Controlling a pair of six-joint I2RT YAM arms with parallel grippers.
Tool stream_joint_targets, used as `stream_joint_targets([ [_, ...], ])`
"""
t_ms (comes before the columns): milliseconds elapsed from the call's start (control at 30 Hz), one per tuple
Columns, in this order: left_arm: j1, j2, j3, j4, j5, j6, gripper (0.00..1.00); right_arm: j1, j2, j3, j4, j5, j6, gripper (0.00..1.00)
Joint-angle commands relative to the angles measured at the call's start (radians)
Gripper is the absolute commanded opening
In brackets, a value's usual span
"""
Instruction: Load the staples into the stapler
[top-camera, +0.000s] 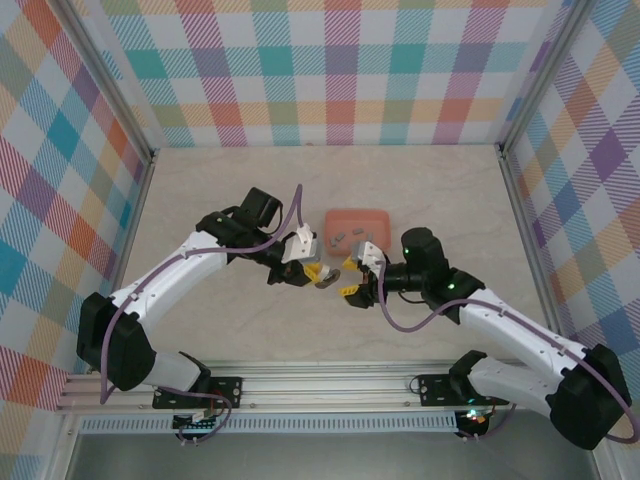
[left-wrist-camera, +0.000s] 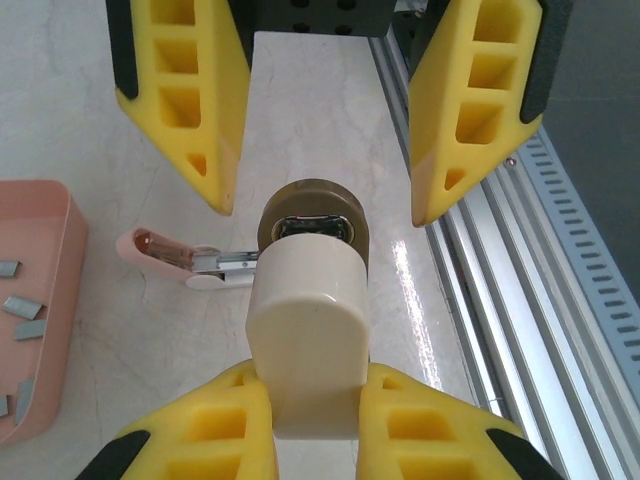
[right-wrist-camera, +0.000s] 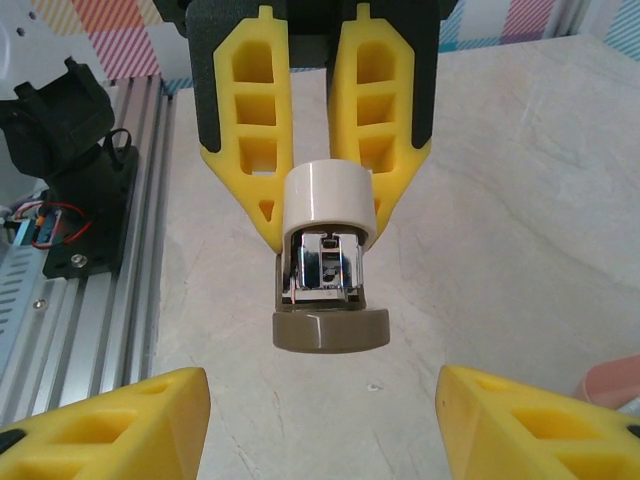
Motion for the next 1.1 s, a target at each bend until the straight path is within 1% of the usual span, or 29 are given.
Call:
stream_joint_targets([
  [0, -0.004, -0.024, 0.014, -0.036, 0.056, 0.066, 0.0, -0.001, 0.03, 0.043, 0.046, -0.094, -0.016, 0.6],
  [167, -0.007, -0.022, 0.014, -0.04, 0.063, 0.077, 0.0, -0.001, 0.059, 0.033, 0.119, -0.144, 0.025, 0.57],
  [300, -0.009, -0.02, 0.016, -0.044, 0.067, 0.078, 0.0, -0.002, 0.078, 0.037, 0.144, -0.156, 0.039, 0.56],
  [467, -0.009, -0.017, 0.02, -0.046, 0.066, 0.077, 0.0, -0.001, 0.096, 0.043, 0.157, -0.163, 0.039, 0.5],
  [733, -0.009, -0.014, 0.02, -0.044, 0.062, 0.077, 0.0, -0.001, 0.103, 0.046, 0.153, -0.176, 0.024, 0.34],
  [800, -0.009, -0.013, 0.02, -0.044, 0.058, 0.076, 0.0, -0.001, 0.105, 0.046, 0.147, -0.178, 0.016, 0.28],
  [867, -0.009, -0.015, 0.024, -0.043, 0.052, 0.069, 0.06, -0.001, 0.105, 0.049, 0.133, -0.18, 0.005, 0.25],
  [933, -0.009, -0.016, 0.03, -0.029, 0.039, 0.037, 0.21, -0.001, 0.105, 0.053, 0.11, -0.177, -0.019, 0.24],
  [1000, -0.009, -0.017, 0.031, -0.02, 0.026, 0.021, 0.32, 0.0, 0.11, 0.061, 0.083, -0.171, -0.043, 0.24],
  [1067, -0.009, -0.017, 0.027, -0.009, 0.023, 0.005, 0.37, 0.003, 0.117, 0.073, 0.053, -0.153, -0.058, 0.23],
])
